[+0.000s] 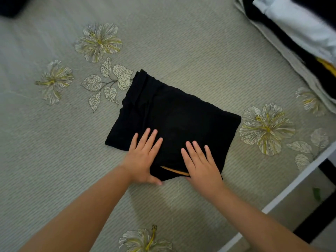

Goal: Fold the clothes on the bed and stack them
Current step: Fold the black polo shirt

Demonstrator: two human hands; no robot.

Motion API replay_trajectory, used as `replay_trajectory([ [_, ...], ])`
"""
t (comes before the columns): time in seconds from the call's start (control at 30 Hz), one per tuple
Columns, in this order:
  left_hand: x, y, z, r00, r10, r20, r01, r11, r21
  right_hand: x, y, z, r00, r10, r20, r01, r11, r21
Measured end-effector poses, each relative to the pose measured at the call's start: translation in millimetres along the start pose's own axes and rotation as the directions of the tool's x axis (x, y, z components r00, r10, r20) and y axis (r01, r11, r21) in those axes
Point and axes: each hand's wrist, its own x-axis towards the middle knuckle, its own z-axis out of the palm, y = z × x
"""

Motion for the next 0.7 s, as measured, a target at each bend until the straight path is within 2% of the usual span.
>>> replay_trajectory([
  [0.07, -1, 4, -1, 1.000, -0.015, 0.008, 0.015, 1.000, -0.004, 1, 1, -1, 0.998, 0.000, -0.055, -0.001, 1.000, -0.004],
  [0.2, -2, 8, -6, 0.991, -0.100, -0.088, 0.097, 0.994, -0.040, 2, 10, -6, 0.988, -0.019, -0.150, 0.013, 0.999, -0.040],
  [0.33, 2, 12, -10, 0.985, -0.114, -0.131, 0.104, 0.991, -0.080, 4, 17, -20, 0.994, -0.076, -0.080, 0.074, 0.997, -0.030],
  [0.47, -1, 21, -34, 0.981, -0.102, -0.162, 0.085, 0.990, -0.109, 4, 29, -52, 1.000, -0.023, 0.013, 0.022, 0.998, 0.053],
  [0.6, -22, 29, -90, 0.953, -0.066, -0.296, 0.021, 0.988, -0.153, -3, 47, -112, 0.989, -0.027, 0.146, 0.007, 0.990, 0.140],
  [0.7, -28, 35, -143, 0.915, -0.033, -0.402, -0.040, 0.984, -0.172, -7, 67, -153, 0.992, 0.038, 0.121, -0.070, 0.958, 0.278],
])
